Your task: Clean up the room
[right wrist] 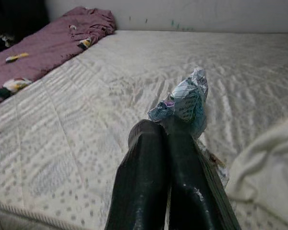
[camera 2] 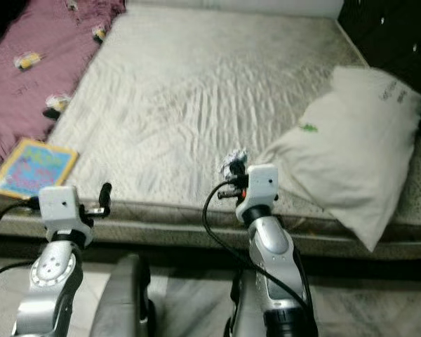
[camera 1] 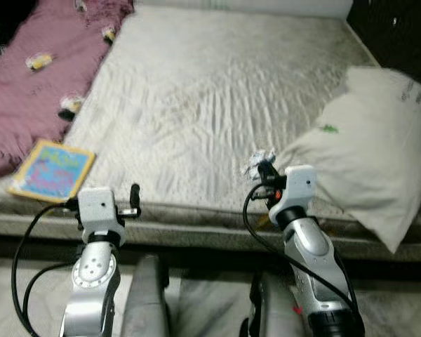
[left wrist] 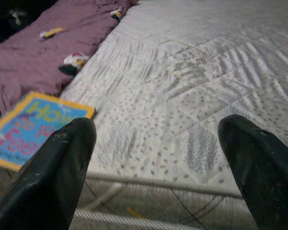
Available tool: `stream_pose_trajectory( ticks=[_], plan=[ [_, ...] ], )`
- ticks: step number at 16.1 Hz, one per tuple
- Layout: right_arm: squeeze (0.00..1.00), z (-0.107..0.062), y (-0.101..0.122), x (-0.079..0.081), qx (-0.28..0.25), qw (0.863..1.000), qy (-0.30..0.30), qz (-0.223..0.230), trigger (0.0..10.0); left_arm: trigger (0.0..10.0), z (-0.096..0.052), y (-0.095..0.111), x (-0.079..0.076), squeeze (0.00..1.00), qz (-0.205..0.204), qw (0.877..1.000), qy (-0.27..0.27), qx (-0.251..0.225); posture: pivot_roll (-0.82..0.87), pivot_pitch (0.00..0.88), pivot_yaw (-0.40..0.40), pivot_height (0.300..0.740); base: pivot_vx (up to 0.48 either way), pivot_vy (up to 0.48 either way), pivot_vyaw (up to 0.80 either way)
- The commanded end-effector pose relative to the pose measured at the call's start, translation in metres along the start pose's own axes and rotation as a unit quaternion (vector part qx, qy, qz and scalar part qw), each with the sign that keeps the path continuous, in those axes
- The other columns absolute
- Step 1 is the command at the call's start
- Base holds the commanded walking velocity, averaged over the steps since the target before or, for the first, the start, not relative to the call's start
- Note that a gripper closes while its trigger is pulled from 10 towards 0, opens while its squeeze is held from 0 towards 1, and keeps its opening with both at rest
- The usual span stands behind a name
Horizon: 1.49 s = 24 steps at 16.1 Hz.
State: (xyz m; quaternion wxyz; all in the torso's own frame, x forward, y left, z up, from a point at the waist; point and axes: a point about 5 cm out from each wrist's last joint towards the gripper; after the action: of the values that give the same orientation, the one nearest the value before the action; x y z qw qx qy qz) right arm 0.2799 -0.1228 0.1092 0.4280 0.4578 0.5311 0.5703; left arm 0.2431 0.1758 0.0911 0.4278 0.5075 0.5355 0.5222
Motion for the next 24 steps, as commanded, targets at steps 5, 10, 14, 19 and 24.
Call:
stream_pose_trajectory(
  ticks=[5, 10, 14, 19, 24],
  plan=[
    [0.0, -0.003, 0.006, -0.004, -0.012, 1.0, -0.01, -0.018, 10.0, 10.0, 0.004, -0.005, -0.008, 0.0, -0.011, 1.0, -0.014, 0.009, 0.02, 0.0, 0.003, 0.74, 0.0, 0.0, 0.0],
    [0.0, -0.009, 0.001, -0.003, 0.003, 1.0, -0.013, -0.024, 10.0, 10.0, -0.001, -0.013, -0.006, 0.0, -0.01, 1.0, -0.01, 0.024, 0.01, 0.0, 0.001, 0.74, 0.0, 0.0, 0.0],
    [0.0, 0.0, 0.008, 0.005, -0.007, 1.0, -0.001, -0.025, 10.0, 10.0, 0.0, -0.012, -0.019, 0.0, -0.027, 0.999, -0.034, 0.024, 0.01, 0.0, 0.003, 0.74, 0.0, 0.0, 0.0],
    [0.0, 0.001, 0.005, -0.004, 0.005, 1.0, -0.016, -0.025, 10.0, 10.0, 0.002, -0.01, -0.023, 0.0, -0.034, 0.998, -0.04, 0.021, 0.0, 0.0, -0.004, 0.74, 0.0, 0.377, -0.76],
    [0.0, 0.003, 0.004, -0.005, 0.009, 0.999, -0.014, -0.031, 10.0, 10.0, 0.004, -0.01, -0.025, 0.0, -0.041, 0.998, -0.039, 0.02, -0.01, 0.0, -0.013, 0.74, 0.0, 0.383, -0.21]
  ],
)
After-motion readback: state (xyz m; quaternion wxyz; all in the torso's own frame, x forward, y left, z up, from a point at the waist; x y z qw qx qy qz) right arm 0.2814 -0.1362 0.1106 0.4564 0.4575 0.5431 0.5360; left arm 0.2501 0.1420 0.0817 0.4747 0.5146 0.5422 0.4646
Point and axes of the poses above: a point about 5 cm out from each wrist's last joint towards the gripper, its own z axis pointing out of the wrist towards the gripper, its own y axis along the axis of the wrist's last joint, x = y × z
